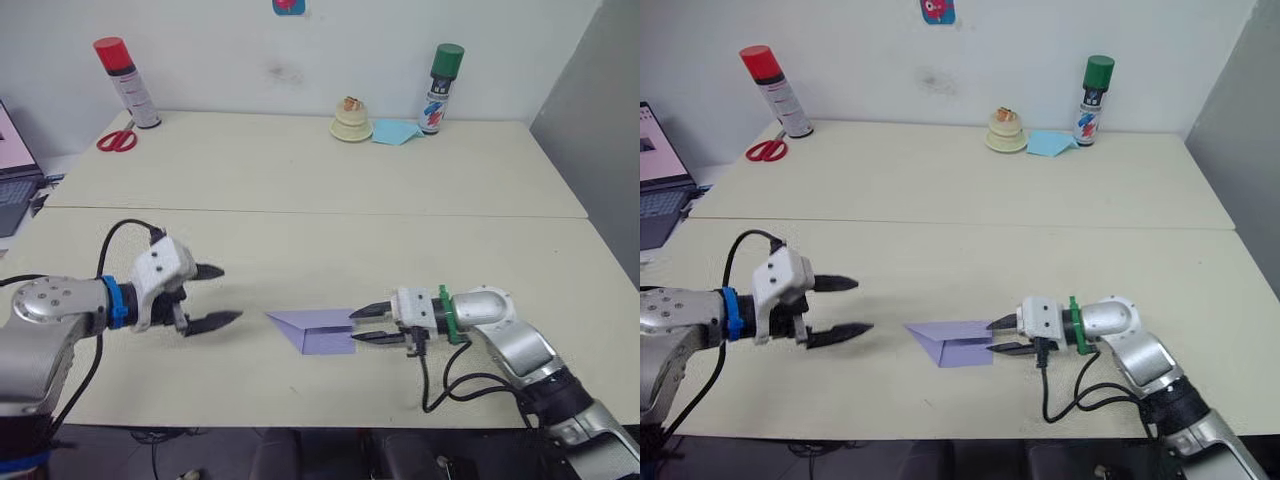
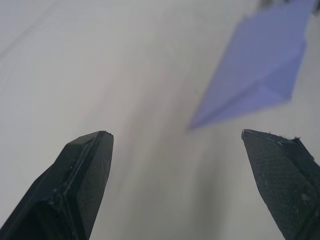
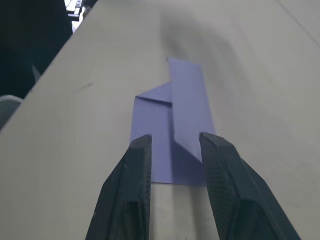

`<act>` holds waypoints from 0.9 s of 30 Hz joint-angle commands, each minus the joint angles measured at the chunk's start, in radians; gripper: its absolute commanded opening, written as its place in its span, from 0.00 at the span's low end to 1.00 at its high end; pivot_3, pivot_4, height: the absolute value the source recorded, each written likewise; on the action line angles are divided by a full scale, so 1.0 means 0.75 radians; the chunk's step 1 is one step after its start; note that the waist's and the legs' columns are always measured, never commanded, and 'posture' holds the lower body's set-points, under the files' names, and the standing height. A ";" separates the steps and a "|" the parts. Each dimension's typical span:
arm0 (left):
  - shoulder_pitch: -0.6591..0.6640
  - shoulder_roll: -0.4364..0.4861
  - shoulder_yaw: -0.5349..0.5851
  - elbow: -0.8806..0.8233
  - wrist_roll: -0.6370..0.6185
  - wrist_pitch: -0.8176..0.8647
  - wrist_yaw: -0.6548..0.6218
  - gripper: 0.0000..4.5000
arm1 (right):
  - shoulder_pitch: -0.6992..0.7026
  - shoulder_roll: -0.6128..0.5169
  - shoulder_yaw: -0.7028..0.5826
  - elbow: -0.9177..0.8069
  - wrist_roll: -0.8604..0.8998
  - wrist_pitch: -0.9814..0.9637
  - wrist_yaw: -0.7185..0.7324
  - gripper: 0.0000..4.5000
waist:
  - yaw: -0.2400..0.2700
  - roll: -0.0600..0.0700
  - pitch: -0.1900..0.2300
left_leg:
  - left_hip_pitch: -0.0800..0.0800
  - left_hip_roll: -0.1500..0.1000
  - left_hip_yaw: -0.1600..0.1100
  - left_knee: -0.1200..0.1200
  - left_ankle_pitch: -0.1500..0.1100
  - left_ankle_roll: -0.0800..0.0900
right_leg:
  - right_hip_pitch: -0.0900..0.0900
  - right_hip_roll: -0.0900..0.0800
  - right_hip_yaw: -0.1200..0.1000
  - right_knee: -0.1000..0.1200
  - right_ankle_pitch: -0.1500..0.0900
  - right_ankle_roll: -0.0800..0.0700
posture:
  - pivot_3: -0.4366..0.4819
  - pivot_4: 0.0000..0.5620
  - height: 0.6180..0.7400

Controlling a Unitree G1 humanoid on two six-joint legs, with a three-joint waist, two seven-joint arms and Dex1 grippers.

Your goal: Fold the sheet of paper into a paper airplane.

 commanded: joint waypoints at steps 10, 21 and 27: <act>-0.141 -0.315 -0.364 0.032 0.054 -0.034 0.167 0.37 | -0.199 0.329 0.057 0.322 -0.042 0.253 -0.244 0.00 | -0.017 -0.001 -0.001 | -0.002 0.000 0.001 -0.001 0.000 0.000 | -0.001 0.001 0.003 -0.002 0.004 -0.005 | 0.48 0.27 0.98; -0.020 -0.250 -0.574 0.284 0.341 -0.368 0.170 0.09 | -0.061 0.270 0.198 0.376 -0.254 0.137 -0.234 0.00 | -0.012 -0.001 -0.004 | 0.004 -0.001 0.002 -0.001 0.000 0.000 | 0.004 -0.001 0.002 -0.002 0.003 -0.002 | 0.48 0.27 0.98; -0.060 -0.239 -0.520 0.438 0.308 -0.518 0.130 0.09 | 0.046 0.176 0.073 0.224 -0.117 0.200 -0.176 0.00 | -0.015 0.001 -0.006 | 0.026 0.000 0.003 -0.006 0.000 0.000 | 0.025 -0.001 0.004 -0.005 -0.003 0.000 | 0.48 0.27 0.98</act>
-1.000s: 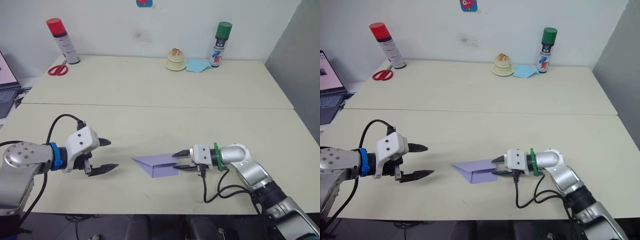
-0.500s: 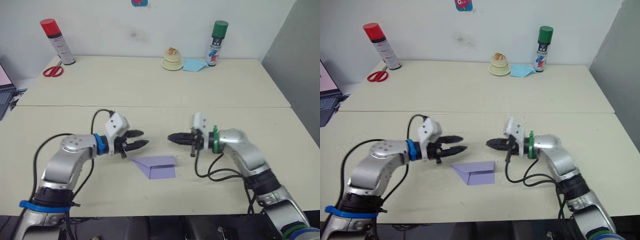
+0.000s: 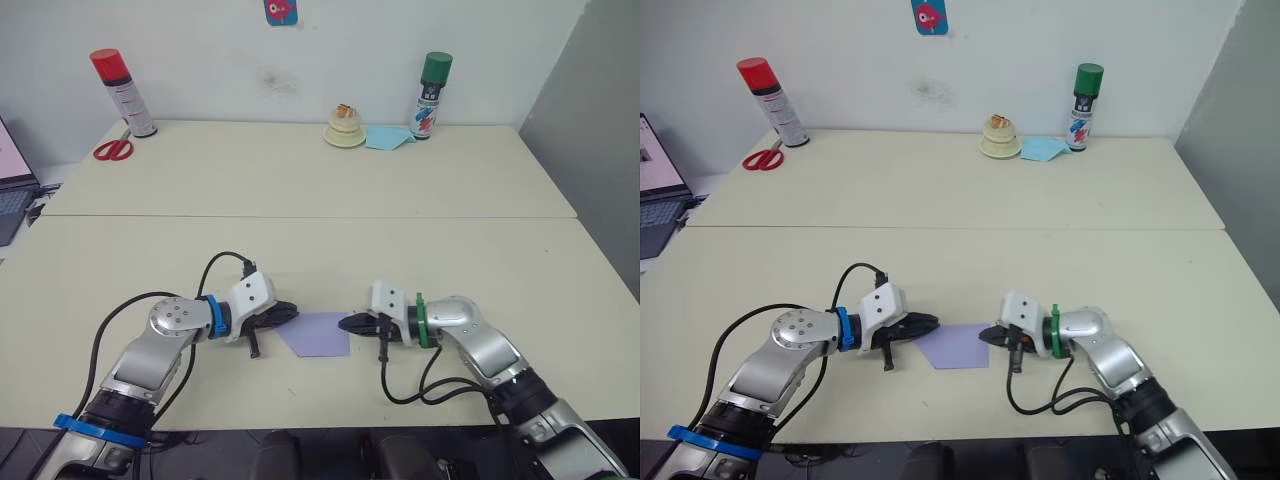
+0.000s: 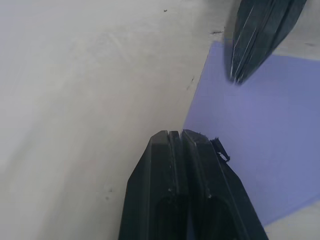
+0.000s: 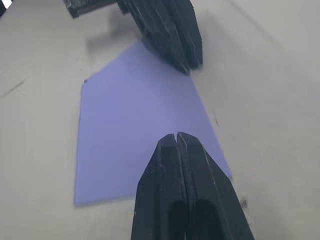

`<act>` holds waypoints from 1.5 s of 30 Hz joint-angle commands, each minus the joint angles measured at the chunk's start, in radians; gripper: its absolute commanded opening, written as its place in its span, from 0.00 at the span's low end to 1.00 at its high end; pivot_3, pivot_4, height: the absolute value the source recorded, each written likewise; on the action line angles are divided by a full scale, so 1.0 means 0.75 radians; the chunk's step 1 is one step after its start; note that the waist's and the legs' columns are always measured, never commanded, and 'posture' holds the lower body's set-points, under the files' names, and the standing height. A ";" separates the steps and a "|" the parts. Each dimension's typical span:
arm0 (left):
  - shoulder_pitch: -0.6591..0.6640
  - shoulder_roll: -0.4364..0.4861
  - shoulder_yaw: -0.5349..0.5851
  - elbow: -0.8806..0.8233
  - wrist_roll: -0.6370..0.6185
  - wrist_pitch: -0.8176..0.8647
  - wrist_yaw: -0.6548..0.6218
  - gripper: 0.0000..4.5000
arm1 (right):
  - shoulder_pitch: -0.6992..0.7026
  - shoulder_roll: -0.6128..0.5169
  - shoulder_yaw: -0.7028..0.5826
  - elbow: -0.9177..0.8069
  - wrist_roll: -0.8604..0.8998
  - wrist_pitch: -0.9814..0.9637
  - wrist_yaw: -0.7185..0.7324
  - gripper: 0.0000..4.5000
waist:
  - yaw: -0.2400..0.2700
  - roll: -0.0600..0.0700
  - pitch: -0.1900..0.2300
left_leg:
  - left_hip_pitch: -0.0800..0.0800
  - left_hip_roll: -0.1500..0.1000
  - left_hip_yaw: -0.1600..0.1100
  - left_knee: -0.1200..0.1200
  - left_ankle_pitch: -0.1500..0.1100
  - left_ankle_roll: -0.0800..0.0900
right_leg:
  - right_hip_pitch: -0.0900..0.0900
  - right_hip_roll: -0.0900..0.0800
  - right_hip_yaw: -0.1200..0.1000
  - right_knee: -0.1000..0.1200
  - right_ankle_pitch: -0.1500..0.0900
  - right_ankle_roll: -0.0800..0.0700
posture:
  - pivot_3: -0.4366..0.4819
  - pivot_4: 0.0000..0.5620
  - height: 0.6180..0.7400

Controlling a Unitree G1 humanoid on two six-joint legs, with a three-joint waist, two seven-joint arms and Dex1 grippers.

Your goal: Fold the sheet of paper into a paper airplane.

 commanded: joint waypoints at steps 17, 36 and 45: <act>-0.140 -0.055 -0.063 0.274 0.061 -0.189 -0.231 0.08 | 0.121 -0.201 -0.065 0.129 -0.421 -1.181 -0.204 0.76 | -0.003 0.001 0.001 | -0.003 -0.001 0.001 0.000 0.000 0.000 | -0.002 0.000 0.000 -0.001 0.000 0.001 | 0.48 0.27 0.98; -0.116 -0.051 -0.056 0.235 0.064 -0.167 -0.216 0.08 | 0.041 -0.035 0.047 0.288 -0.283 -1.258 -0.159 0.76 | -0.003 0.001 0.001 | -0.003 0.000 -0.001 0.000 0.000 0.000 | -0.001 0.000 0.001 -0.001 -0.001 0.000 | 0.48 0.27 0.98; -0.115 -0.058 -0.067 0.227 0.069 -0.159 -0.213 0.08 | -0.033 0.080 0.091 0.358 -0.313 -1.267 -0.163 0.76 | -0.003 0.001 0.001 | -0.003 0.000 -0.002 0.000 0.000 0.000 | -0.001 0.000 0.001 -0.001 -0.001 0.000 | 0.48 0.27 0.98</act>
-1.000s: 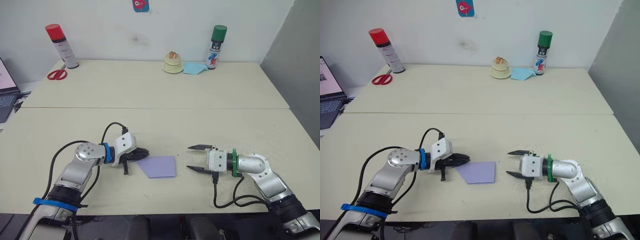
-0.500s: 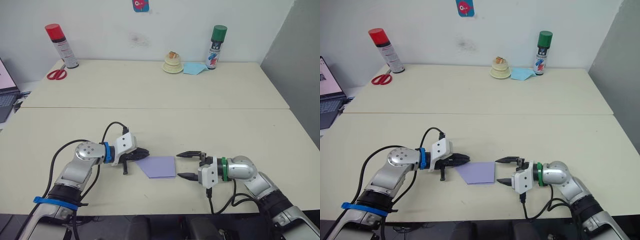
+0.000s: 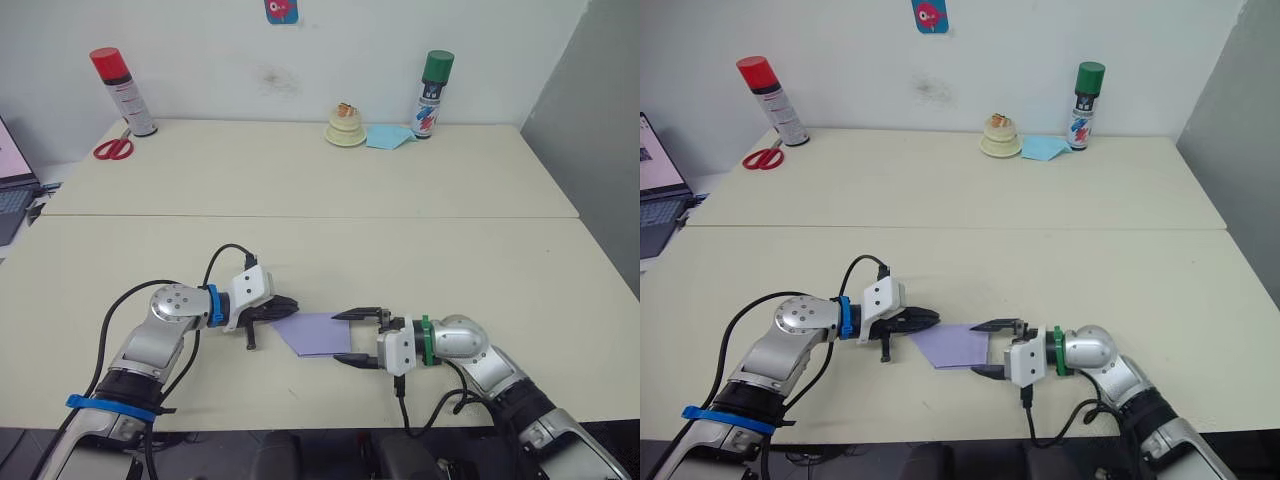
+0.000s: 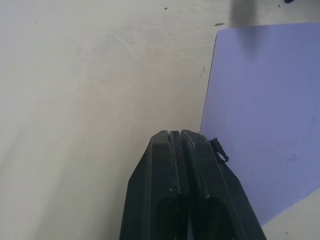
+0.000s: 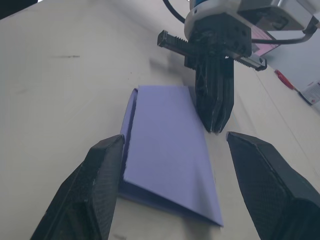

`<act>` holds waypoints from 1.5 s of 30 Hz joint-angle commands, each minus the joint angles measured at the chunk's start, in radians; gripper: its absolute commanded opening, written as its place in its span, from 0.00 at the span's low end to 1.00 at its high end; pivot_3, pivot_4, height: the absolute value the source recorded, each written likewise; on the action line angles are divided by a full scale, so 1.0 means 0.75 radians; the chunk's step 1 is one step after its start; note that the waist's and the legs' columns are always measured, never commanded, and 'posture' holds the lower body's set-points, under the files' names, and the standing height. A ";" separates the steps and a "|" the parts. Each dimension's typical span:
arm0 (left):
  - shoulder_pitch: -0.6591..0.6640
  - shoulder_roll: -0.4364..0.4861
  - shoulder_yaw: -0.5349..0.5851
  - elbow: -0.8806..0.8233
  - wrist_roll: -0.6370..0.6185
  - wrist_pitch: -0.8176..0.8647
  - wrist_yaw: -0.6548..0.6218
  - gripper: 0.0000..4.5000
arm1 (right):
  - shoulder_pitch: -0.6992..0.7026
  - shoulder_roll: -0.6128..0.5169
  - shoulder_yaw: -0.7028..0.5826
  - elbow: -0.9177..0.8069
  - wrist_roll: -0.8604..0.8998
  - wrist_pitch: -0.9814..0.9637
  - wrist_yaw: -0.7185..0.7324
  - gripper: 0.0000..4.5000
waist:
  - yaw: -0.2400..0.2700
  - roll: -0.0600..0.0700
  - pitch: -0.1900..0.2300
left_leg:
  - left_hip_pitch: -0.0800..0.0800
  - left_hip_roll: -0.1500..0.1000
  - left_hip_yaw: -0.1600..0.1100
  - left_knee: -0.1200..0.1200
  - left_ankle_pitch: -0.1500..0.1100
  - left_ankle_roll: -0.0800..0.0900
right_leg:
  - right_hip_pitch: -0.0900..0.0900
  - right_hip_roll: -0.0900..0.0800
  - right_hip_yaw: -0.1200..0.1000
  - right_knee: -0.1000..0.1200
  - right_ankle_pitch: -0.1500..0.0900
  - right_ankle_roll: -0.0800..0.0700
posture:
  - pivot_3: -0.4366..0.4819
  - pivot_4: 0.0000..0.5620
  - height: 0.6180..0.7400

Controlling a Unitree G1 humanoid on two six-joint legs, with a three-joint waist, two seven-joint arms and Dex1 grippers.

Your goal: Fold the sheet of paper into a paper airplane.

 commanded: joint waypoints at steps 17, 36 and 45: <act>0.030 -0.014 -0.046 -0.001 0.041 0.019 -0.013 0.08 | -0.099 0.068 0.005 0.075 -0.023 -0.022 -0.045 0.76 | 0.000 0.000 0.000 | 0.000 0.000 0.000 -0.001 0.000 0.000 | 0.000 -0.001 0.000 0.000 0.000 0.000 | 0.48 0.27 0.98; -0.001 0.002 0.053 -0.137 -0.114 0.090 -0.084 0.08 | -0.091 0.091 0.033 0.079 0.064 -0.002 0.099 0.00 | -0.001 -0.001 0.003 | -0.002 0.000 0.000 -0.001 0.000 0.000 | -0.002 -0.001 -0.001 0.000 0.000 0.000 | 0.48 0.27 0.98; 0.037 0.053 -0.023 -0.121 -0.067 0.123 -0.180 0.08 | -0.074 0.074 0.033 0.068 0.071 -0.005 0.108 0.00 | -0.004 -0.002 0.004 | -0.002 0.000 0.000 -0.002 0.000 0.000 | -0.002 -0.001 -0.001 -0.001 0.000 -0.001 | 0.48 0.27 0.98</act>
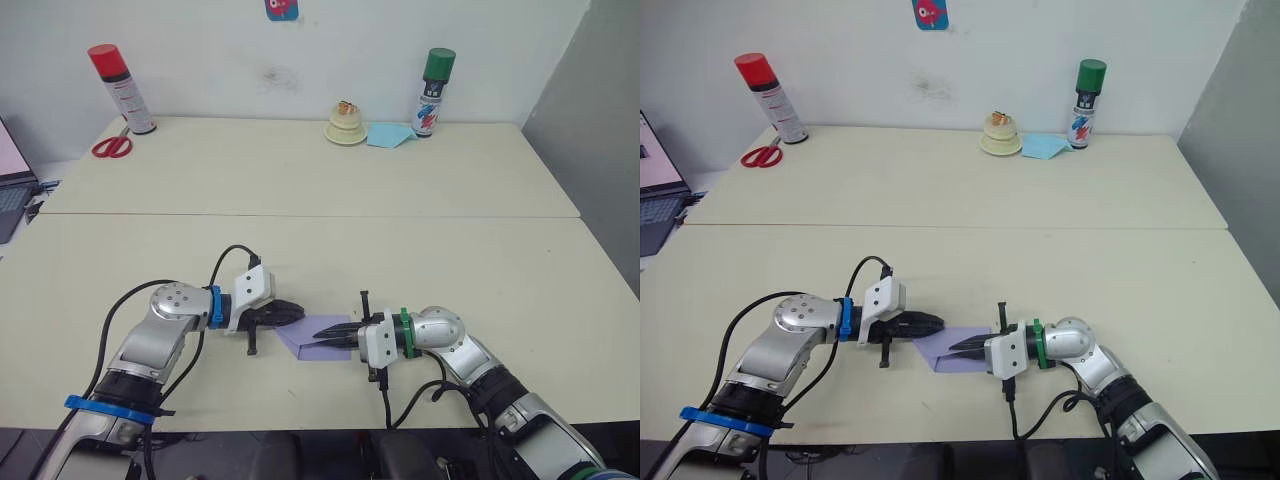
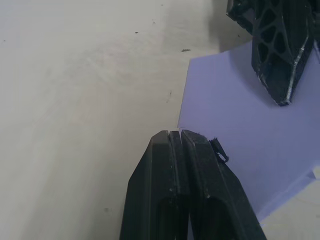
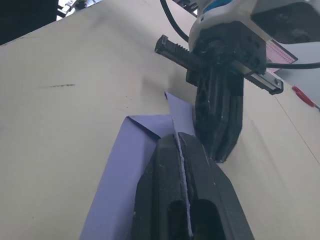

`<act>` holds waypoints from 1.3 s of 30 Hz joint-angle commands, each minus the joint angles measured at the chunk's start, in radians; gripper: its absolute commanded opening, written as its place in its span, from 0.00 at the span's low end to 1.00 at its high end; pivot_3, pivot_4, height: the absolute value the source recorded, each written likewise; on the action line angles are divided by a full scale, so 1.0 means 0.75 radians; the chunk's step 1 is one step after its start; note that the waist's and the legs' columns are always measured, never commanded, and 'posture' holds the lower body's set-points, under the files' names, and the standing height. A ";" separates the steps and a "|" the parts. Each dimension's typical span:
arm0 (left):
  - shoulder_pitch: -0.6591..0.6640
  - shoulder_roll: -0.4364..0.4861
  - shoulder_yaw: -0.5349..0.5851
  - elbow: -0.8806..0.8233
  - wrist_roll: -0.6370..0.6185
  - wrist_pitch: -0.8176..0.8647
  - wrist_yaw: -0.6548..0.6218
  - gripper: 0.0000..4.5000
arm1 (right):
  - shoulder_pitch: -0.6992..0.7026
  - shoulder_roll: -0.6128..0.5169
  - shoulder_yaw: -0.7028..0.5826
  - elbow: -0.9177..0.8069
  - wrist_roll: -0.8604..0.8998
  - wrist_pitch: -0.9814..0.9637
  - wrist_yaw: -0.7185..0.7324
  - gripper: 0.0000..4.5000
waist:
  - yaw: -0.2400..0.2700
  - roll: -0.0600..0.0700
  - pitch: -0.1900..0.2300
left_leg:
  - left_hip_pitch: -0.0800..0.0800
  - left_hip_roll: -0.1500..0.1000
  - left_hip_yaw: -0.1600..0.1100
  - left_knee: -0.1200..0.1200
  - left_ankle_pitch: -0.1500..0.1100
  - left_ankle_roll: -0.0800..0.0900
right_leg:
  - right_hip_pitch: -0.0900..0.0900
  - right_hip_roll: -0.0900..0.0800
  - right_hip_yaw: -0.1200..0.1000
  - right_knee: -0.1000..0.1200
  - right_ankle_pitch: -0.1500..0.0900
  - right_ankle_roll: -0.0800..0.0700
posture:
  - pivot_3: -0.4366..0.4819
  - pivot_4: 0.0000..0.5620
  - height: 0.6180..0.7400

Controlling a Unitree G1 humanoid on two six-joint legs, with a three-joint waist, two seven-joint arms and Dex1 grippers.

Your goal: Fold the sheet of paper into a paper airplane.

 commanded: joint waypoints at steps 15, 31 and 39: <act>-0.049 -0.015 -0.132 0.268 0.199 -0.318 -0.041 0.08 | 0.085 -0.002 -0.030 -0.293 0.275 0.466 0.146 0.00 | 0.020 0.000 0.000 | 0.001 -0.001 0.000 0.000 0.000 0.000 | 0.001 -0.003 0.000 -0.001 0.000 0.000 | 0.48 0.27 0.98; -0.049 -0.009 -0.139 0.308 0.188 -0.363 -0.065 0.08 | 0.107 -0.015 -0.056 -0.431 0.208 0.682 0.103 0.00 | 0.020 0.000 0.000 | 0.001 -0.001 0.001 0.000 0.000 0.000 | 0.001 -0.001 -0.001 -0.001 0.000 0.000 | 0.48 0.27 0.98; -0.039 -0.021 -0.110 0.238 0.131 -0.230 -0.044 0.08 | 0.090 -0.028 0.006 -0.405 -0.041 0.435 -0.013 0.36 | 0.018 0.001 -0.001 | 0.002 0.000 0.000 0.000 0.000 0.000 | 0.001 0.000 0.000 -0.001 0.000 0.000 | 0.48 0.27 0.98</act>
